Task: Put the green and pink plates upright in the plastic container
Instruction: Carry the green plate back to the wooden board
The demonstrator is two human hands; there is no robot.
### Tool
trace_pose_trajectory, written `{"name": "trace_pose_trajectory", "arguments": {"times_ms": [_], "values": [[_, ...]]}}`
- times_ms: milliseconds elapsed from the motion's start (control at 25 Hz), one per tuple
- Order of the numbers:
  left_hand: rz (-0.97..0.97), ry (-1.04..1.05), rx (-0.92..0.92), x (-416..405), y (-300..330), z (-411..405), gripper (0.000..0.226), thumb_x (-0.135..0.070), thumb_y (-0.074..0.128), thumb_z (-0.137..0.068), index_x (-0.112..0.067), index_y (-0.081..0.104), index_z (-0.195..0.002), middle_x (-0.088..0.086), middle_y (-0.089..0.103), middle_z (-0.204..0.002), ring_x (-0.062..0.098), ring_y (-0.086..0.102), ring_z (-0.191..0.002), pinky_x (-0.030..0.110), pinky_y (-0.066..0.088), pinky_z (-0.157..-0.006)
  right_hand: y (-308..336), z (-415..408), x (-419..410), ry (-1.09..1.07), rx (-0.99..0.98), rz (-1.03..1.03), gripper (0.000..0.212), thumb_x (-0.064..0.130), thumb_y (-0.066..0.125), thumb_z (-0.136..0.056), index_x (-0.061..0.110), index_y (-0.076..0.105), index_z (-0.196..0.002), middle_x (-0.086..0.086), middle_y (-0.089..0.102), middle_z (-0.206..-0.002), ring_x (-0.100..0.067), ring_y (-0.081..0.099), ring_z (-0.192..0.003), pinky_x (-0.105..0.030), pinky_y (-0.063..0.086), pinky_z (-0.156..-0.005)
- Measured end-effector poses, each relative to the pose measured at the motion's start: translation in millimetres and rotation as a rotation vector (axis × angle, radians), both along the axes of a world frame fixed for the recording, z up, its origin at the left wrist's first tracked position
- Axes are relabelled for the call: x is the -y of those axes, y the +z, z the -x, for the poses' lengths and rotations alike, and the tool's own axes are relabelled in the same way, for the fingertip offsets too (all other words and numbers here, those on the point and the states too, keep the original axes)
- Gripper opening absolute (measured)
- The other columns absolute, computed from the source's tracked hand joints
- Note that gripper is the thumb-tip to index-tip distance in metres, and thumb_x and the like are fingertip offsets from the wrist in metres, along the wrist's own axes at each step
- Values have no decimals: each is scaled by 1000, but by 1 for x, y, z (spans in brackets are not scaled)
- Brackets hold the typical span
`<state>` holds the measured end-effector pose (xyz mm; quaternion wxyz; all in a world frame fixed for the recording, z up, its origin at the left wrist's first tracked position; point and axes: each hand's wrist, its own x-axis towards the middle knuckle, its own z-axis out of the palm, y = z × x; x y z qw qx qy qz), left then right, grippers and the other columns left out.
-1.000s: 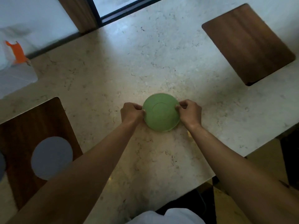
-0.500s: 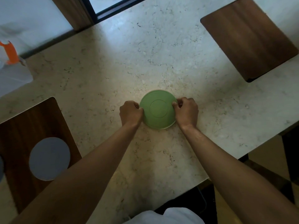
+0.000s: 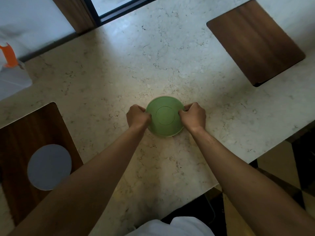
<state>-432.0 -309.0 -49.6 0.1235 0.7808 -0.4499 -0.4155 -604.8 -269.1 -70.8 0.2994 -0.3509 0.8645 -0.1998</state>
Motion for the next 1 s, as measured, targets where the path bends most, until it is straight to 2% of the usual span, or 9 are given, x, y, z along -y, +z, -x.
{"name": "trace_pose_trajectory", "arguments": {"times_ms": [120,200,280,360,520,600,760,960,1000], "values": [[-44,52,-75,-2,0,-4,21,-1,68,-73,-11,70,-92,6,70,-92,24,67,-88,34,58,-78,0,0,-8,-44,68,-18,26,23,72,-80,13,66,-104,-2,72,-101,-11,57,-74,-15,39,-57],[-65,81,-123,-6,0,-9,27,0,69,-75,-9,72,-101,10,72,-101,26,67,-94,34,57,-82,1,-2,-14,-75,110,-6,29,22,72,-81,12,68,-108,-2,72,-103,-9,58,-73,-10,36,-54],[-64,90,-167,-11,2,-17,23,1,70,-76,-9,74,-96,11,74,-100,26,69,-93,34,57,-84,5,-7,-20,-76,157,21,29,21,73,-82,10,71,-109,-3,75,-104,-11,65,-80,-13,45,-65],[-62,106,-193,-17,6,-26,21,1,70,-75,-9,75,-93,11,75,-97,27,70,-91,40,59,-88,9,-15,-26,-55,180,40,26,20,74,-82,11,74,-106,-3,76,-102,-11,67,-83,-18,48,-74],[-21,163,-211,-39,20,-67,13,-4,73,-72,-12,75,-82,13,76,-91,29,71,-86,45,61,-84,21,-51,-37,29,203,61,24,22,74,-83,12,75,-104,-4,77,-100,-11,66,-80,-19,47,-76],[1,206,-212,-50,23,-100,15,-5,73,-73,-8,76,-87,17,76,-91,32,71,-87,46,61,-82,26,-79,-40,93,218,59,25,23,74,-83,11,75,-106,-4,77,-101,-11,66,-81,-21,50,-77],[24,304,-202,-73,24,-173,14,-4,66,-81,1,73,-93,24,72,-94,37,69,-89,52,59,-83,34,-142,-42,231,243,57,25,21,73,-85,10,74,-108,-7,76,-103,-19,70,-92,-39,57,-91],[3,478,-277,-105,25,-265,16,1,55,-90,9,64,-99,21,64,-97,34,62,-93,57,53,-94,40,-235,-51,403,250,15,22,20,69,-80,13,77,-100,-4,78,-94,-19,72,-85,-43,59,-86],[-8,488,-269,-111,25,-279,16,-2,55,-90,10,64,-96,22,65,-95,36,64,-93,54,55,-90,41,-250,-53,432,249,9,22,20,68,-79,14,78,-98,-4,78,-92,-20,72,-83,-44,59,-84]]}}
